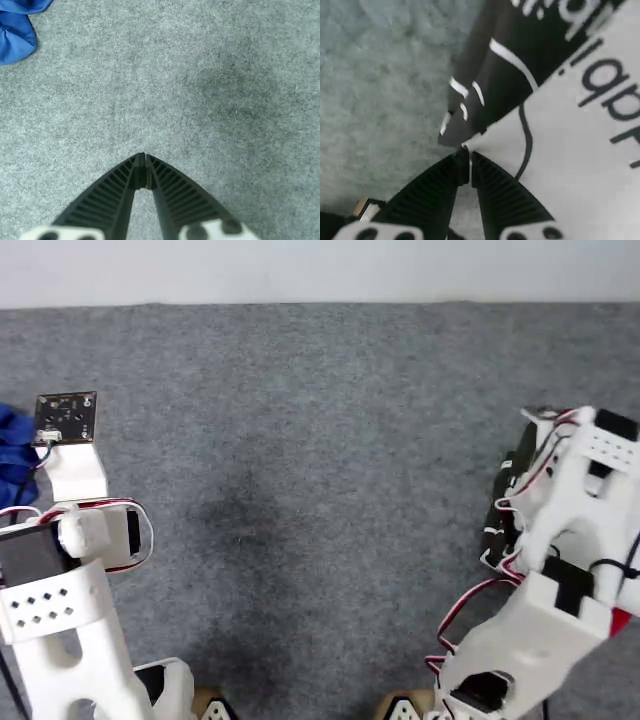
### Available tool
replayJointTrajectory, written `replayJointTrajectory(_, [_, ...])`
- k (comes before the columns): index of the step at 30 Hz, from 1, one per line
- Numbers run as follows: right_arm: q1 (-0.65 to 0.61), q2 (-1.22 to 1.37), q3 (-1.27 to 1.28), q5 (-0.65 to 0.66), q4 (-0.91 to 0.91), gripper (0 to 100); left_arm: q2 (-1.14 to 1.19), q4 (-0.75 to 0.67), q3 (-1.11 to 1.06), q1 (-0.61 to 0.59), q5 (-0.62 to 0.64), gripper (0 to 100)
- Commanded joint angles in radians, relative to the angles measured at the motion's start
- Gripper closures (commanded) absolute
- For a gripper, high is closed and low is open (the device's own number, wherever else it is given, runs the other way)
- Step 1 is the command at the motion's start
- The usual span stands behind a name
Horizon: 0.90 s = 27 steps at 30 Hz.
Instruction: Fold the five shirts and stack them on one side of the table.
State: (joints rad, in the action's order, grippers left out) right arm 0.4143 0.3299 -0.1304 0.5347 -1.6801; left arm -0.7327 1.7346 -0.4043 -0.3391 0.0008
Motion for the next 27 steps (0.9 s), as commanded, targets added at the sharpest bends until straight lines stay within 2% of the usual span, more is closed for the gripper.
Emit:
replayJointTrajectory(1, [-0.018,-0.030,-0.071,0.003,-0.019,99.0,-0.020,0.017,0.002,0.000,-0.012,100])
replayJointTrajectory(5, [-0.010,-0.096,-0.198,0.011,-0.093,99.0,-0.020,0.017,0.002,0.000,-0.012,100])
replayJointTrajectory(8, [0.022,-0.134,-0.273,0.011,-0.061,99.0,-0.020,0.017,0.002,0.000,-0.012,100])
replayJointTrajectory(14, [0.071,-0.082,-0.292,0.011,0.275,99.0,-0.020,0.017,0.002,0.000,-0.012,100])
replayJointTrajectory(20, [0.076,0.131,-0.292,0.006,0.607,99.0,-0.020,0.017,0.002,0.000,-0.012,100])
replayJointTrajectory(24, [0.076,0.240,-0.296,0.006,0.720,99.0,-0.020,0.017,0.002,0.000,-0.012,100])
replayJointTrajectory(27, [0.076,0.231,-0.307,0.006,0.687,99.0,-0.020,0.017,0.002,0.000,-0.012,100])
